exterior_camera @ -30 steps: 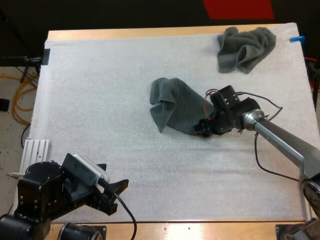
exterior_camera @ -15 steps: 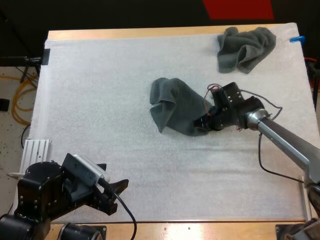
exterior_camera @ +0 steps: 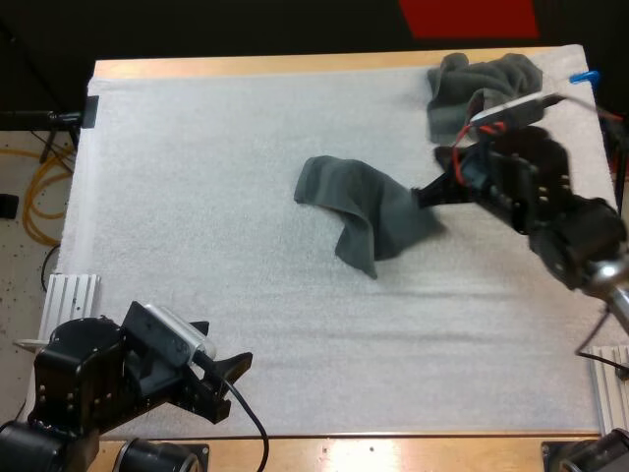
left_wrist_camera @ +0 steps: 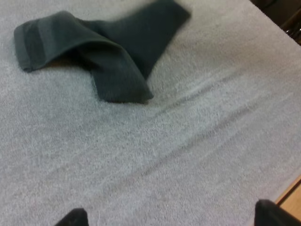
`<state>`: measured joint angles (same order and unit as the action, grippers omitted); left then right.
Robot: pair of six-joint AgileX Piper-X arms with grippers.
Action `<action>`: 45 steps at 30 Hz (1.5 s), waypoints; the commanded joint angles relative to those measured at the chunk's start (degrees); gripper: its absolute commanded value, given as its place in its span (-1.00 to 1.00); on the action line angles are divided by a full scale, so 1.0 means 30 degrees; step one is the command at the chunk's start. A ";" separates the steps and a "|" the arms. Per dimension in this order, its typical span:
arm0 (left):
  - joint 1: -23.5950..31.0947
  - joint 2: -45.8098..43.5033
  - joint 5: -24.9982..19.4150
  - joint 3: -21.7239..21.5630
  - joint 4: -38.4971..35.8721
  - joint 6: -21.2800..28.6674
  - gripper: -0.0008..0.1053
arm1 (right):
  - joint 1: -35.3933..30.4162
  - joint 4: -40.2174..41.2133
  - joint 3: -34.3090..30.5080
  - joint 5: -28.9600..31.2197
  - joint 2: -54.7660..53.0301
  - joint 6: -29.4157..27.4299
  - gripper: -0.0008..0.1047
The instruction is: Pick towel from pile fold and stack
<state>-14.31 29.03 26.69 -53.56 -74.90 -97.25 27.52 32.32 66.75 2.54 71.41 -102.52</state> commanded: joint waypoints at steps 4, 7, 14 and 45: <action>-0.0058 -0.0034 -0.0116 -0.0047 0.0061 0.0076 0.28 | -0.0069 0.0050 0.1056 0.2804 -0.1224 -0.1823 -0.98; -0.0058 -0.0034 -0.0116 -0.0047 0.0061 0.0076 0.28 | -0.0069 0.0751 0.1123 0.2301 -0.1211 -0.1884 -0.98; -0.0058 -0.0034 0.0113 -0.0047 0.0061 0.0076 0.28 | -0.0069 0.4934 0.1122 0.2219 0.0346 -0.0731 -0.93; -0.0058 0.0006 -0.0431 -0.0047 0.0027 0.0309 0.28 | -0.5338 0.2371 -0.4201 -0.6554 0.7656 0.1706 -0.01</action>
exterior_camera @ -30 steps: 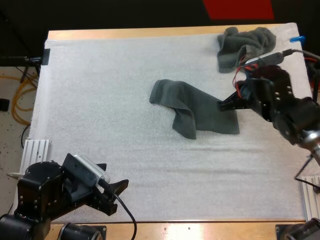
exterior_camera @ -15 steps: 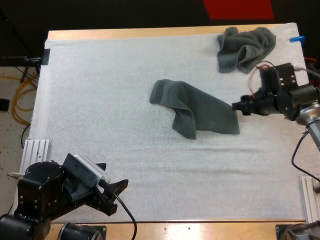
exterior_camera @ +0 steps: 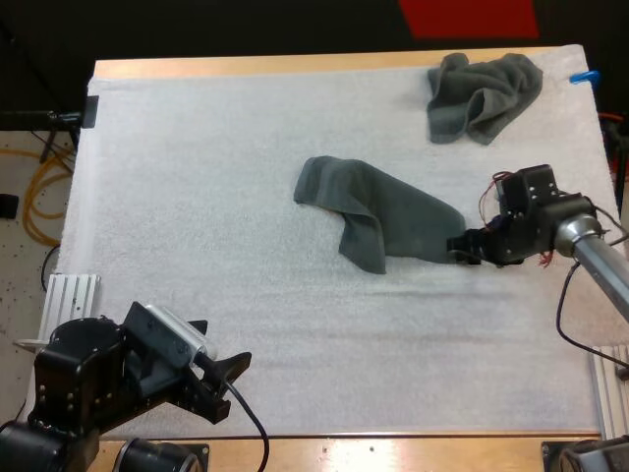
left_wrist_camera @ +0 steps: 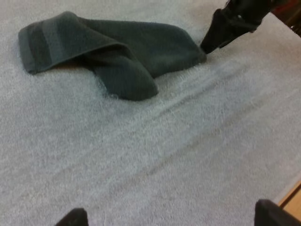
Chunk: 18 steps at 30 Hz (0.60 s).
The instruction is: Pick towel from pile fold and stack
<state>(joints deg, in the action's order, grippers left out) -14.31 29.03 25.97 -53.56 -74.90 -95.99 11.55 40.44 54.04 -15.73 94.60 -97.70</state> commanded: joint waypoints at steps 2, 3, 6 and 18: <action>-0.0058 0.0006 -0.0191 -0.0047 0.0020 -0.0134 0.28 | -0.0015 -0.0876 0.0033 -0.1266 0.0611 0.0538 -0.01; -0.0058 0.0006 -0.0191 -0.0047 0.0020 -0.0134 0.28 | -0.0015 -0.1020 0.0033 -0.1322 0.0806 0.0659 -0.01; -0.0058 0.0006 -0.0191 -0.0047 0.0020 -0.0134 0.28 | -0.0015 -0.1391 0.0033 -0.1517 0.1572 0.1052 -0.01; -0.0058 0.0006 -0.0191 -0.0047 0.0062 -0.0134 0.28 | 0.0028 -0.0969 0.0033 -0.3005 0.2929 0.0837 -0.87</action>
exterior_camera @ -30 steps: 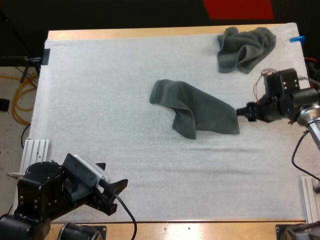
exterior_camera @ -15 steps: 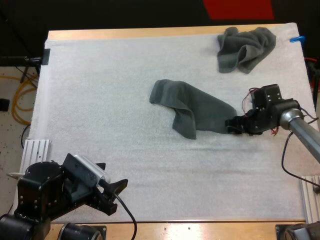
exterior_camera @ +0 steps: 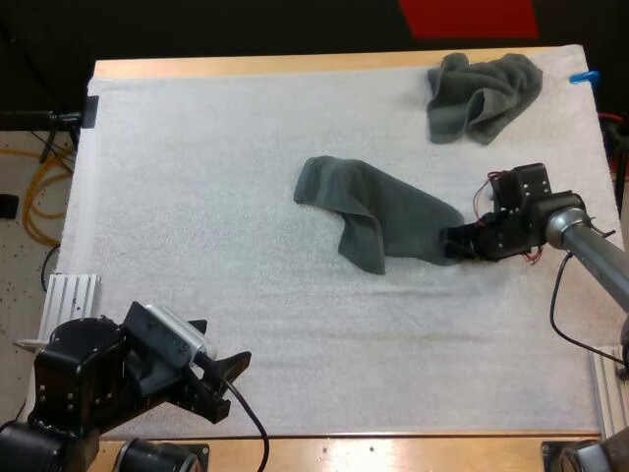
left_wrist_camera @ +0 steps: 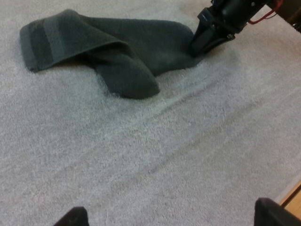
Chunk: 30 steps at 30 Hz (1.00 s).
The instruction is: Pick towel from pile fold and stack
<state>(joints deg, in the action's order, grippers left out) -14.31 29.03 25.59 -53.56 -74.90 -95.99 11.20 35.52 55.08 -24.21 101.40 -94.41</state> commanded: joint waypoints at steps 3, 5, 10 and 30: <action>-0.0058 0.0006 -0.0064 -0.0047 0.0062 -0.0100 0.28 | 0.0142 0.1258 -0.0311 -0.0181 0.0236 -0.0876 -0.98; -0.0058 0.0159 -0.0064 -0.0047 0.0062 -0.0037 0.28 | 0.0142 0.2222 -0.0311 -0.0181 -0.0547 -0.1431 -0.98; -0.0058 0.1410 -0.0023 -0.0047 0.0062 0.0810 0.28 | 0.0142 0.5547 -0.0573 -0.0181 -0.2636 -0.2217 -0.98; -0.9005 1.0012 -0.4042 -0.0047 0.6862 0.1667 0.28 | 0.0142 0.8055 -0.4837 -0.4389 -0.8430 -0.2781 -0.98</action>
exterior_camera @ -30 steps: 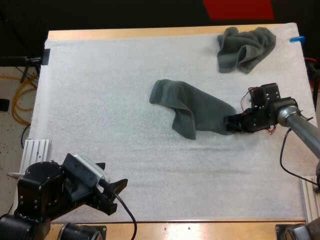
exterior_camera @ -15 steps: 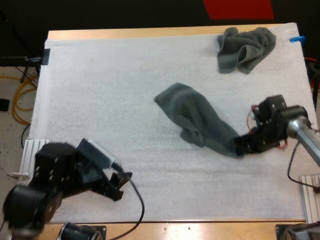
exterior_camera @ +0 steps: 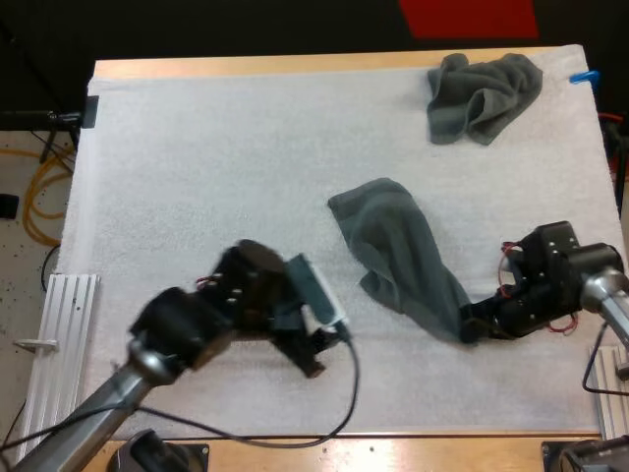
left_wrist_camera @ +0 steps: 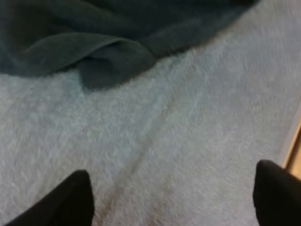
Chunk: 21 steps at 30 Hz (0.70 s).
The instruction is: Pick towel from pile fold and stack
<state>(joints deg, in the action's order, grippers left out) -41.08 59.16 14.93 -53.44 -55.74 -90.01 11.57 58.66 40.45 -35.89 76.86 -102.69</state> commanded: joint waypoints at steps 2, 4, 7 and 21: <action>-0.0537 0.0610 -0.0987 -0.0088 0.2175 -0.1499 0.28 | 0.0020 0.1067 0.0039 -0.0446 -0.0999 -0.0017 -0.98; -0.0565 0.1165 -0.0911 -0.0088 0.3562 -0.2019 0.28 | 0.0020 0.1416 0.0039 -0.0446 -0.1465 -0.0121 -0.98; -0.0564 0.2202 -0.0414 -0.0088 0.4840 -0.2084 0.28 | 0.0020 0.1199 0.0039 -0.0446 -0.1843 -0.0136 -0.98; -0.3227 0.7987 -0.2950 -0.0165 0.6743 0.0677 0.28 | 0.0020 0.1054 0.0039 -0.0446 -0.1853 -0.0136 -0.98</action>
<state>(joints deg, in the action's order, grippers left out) -50.53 83.30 7.66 -53.55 -36.08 -88.29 11.57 61.72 40.45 -36.43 71.62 -102.71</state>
